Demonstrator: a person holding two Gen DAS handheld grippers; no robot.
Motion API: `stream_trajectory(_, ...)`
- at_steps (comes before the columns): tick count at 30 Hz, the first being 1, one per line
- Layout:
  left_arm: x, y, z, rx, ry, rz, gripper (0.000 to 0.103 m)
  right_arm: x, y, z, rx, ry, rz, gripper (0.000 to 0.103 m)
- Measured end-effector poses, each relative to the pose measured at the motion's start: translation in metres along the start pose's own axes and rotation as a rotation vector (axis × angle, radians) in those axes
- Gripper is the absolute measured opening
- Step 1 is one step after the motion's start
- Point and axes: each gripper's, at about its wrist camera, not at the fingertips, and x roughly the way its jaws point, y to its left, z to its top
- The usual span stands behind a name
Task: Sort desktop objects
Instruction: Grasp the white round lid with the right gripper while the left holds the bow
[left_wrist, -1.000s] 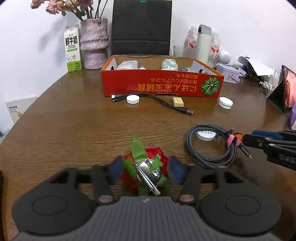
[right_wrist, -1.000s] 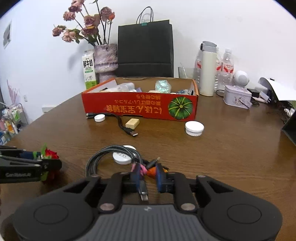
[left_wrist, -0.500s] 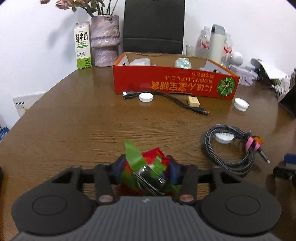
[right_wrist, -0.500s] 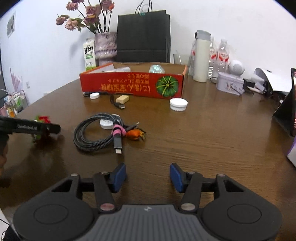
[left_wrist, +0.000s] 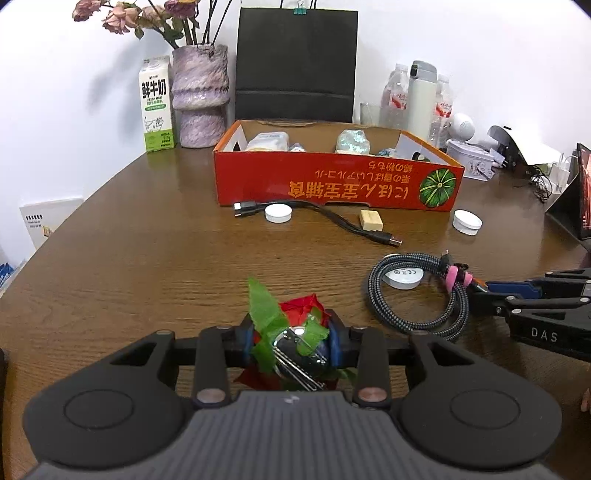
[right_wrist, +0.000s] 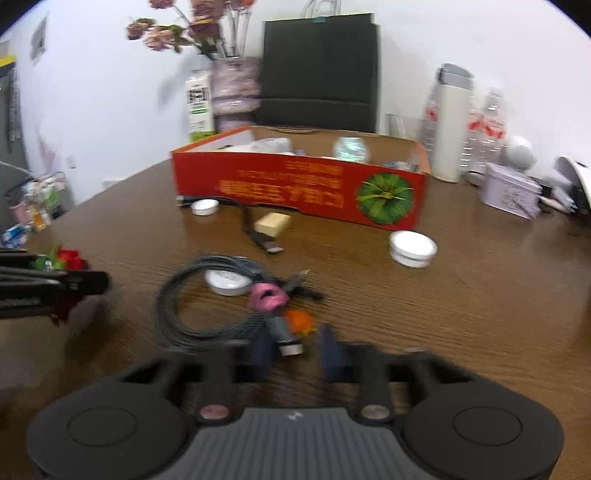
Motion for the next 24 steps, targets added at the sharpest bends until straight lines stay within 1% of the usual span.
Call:
stream_trajectory(2, -0.004, 0.0, 0.001, -0.009, -0.01, 0.001, 0.036, -0.001, 0.001, 0.0, 0.011, -0.003, -0.012, 0.018)
stream_trajectory(3, -0.007, 0.001, 0.0, -0.01, -0.022, -0.007, 0.036, -0.005, 0.0, -0.002, 0.018, -0.013, -0.014, 0.013)
stream_trajectory(4, -0.009, 0.002, 0.0, -0.009, -0.03, -0.012, 0.036, -0.009, -0.003, -0.004, 0.038, -0.026, -0.019, 0.013)
stream_trajectory(8, -0.004, 0.007, -0.001, -0.021, -0.007, -0.01, 0.036, -0.022, -0.015, -0.008, 0.086, -0.057, -0.049, 0.011)
stream_trajectory(10, -0.004, 0.009, 0.0, -0.04, -0.009, -0.025, 0.036, -0.028, -0.018, -0.007, 0.1, -0.065, -0.08, 0.01)
stream_trajectory(11, -0.003, 0.01, 0.001, -0.05, -0.011, -0.035, 0.036, -0.032, -0.019, -0.006, 0.098, -0.083, -0.082, 0.01)
stream_trajectory(13, -0.002, 0.009, 0.003, -0.052, -0.011, -0.048, 0.036, -0.036, -0.017, -0.002, 0.095, -0.08, -0.021, 0.012)
stream_trajectory(15, -0.002, 0.006, 0.004, -0.04, -0.018, -0.051, 0.036, -0.033, -0.005, -0.001, 0.035, -0.045, 0.039, 0.013)
stream_trajectory(18, -0.001, 0.009, 0.005, -0.04, -0.024, -0.056, 0.036, -0.031, 0.014, -0.007, -0.041, -0.004, 0.058, 0.015)
stream_trajectory(20, 0.0, 0.013, 0.005, -0.046, -0.024, -0.065, 0.036, -0.043, 0.009, -0.009, -0.016, -0.029, 0.101, 0.03)
stream_trajectory(21, 0.001, 0.014, 0.006, -0.049, -0.022, -0.066, 0.036, -0.048, 0.0, -0.008, 0.02, -0.047, 0.104, 0.047)
stream_trajectory(22, 0.003, 0.015, 0.006, -0.054, -0.02, -0.066, 0.036, -0.053, -0.01, -0.005, 0.063, -0.07, 0.073, 0.059)
stream_trajectory(23, 0.007, 0.014, 0.007, -0.055, -0.016, -0.071, 0.036, -0.054, -0.022, 0.0, 0.106, -0.097, 0.005, 0.062)
stream_trajectory(24, 0.01, 0.013, 0.008, -0.053, -0.01, -0.076, 0.036, -0.05, -0.033, 0.007, 0.14, -0.112, -0.079, 0.068)
